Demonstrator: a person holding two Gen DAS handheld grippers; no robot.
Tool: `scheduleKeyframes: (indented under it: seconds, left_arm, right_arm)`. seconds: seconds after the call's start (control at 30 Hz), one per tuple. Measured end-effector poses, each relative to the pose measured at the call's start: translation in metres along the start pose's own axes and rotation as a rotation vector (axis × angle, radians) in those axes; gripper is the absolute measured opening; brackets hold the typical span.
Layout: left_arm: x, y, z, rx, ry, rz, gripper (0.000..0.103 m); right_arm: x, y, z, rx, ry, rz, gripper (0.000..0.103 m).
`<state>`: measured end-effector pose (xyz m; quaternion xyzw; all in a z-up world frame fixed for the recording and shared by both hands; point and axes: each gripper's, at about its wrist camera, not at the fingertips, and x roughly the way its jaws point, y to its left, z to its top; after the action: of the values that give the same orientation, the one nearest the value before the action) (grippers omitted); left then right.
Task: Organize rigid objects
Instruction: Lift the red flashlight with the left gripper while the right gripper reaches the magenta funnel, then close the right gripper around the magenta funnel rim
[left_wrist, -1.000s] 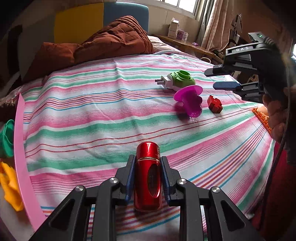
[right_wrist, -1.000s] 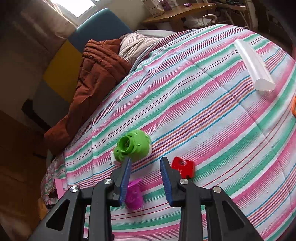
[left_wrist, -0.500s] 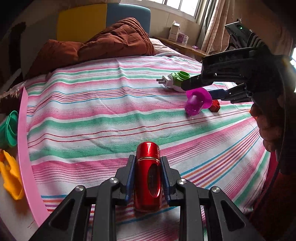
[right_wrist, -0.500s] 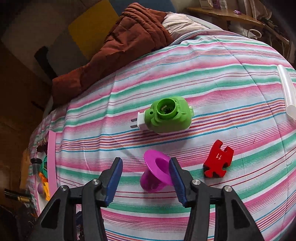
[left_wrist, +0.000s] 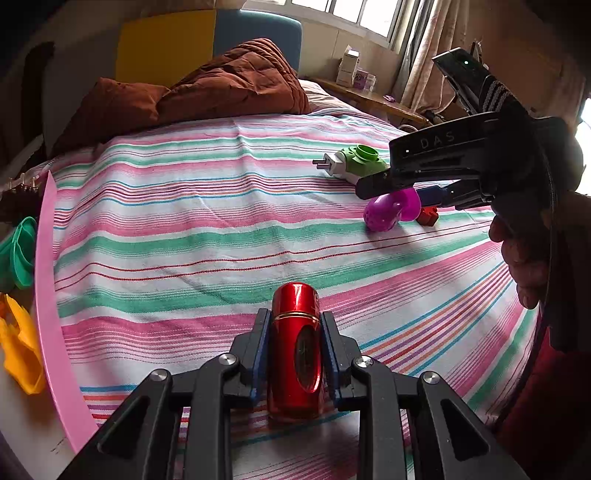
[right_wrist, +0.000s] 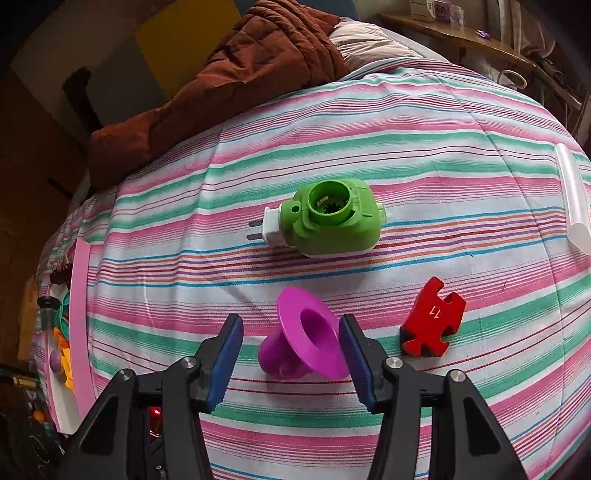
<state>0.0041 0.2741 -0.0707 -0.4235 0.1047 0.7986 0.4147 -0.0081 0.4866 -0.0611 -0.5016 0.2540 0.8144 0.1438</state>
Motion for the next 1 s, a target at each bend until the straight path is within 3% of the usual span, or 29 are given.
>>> scheduleKeyframes:
  seconds: [0.23,0.57,0.83,1.0]
  left_arm:
    - [0.0,-0.001,-0.001,0.0,-0.003,0.003,0.027]
    - [-0.002,0.001,0.0,-0.014,0.008,0.003,0.026]
    - [-0.006,0.003,-0.001,-0.03,0.028,0.008,0.026]
    - [-0.009,0.0,-0.002,-0.024,0.033,0.027,0.026]
  right_arm:
    - [0.009,0.018,-0.008,-0.16,0.001,-0.139,0.05]
    - [0.008,0.02,-0.01,-0.199,-0.023,-0.158,0.046]
    - [0.012,0.008,-0.006,-0.109,0.031,-0.124,0.053]
    - [0.014,0.017,-0.012,-0.173,0.022,-0.17,0.052]
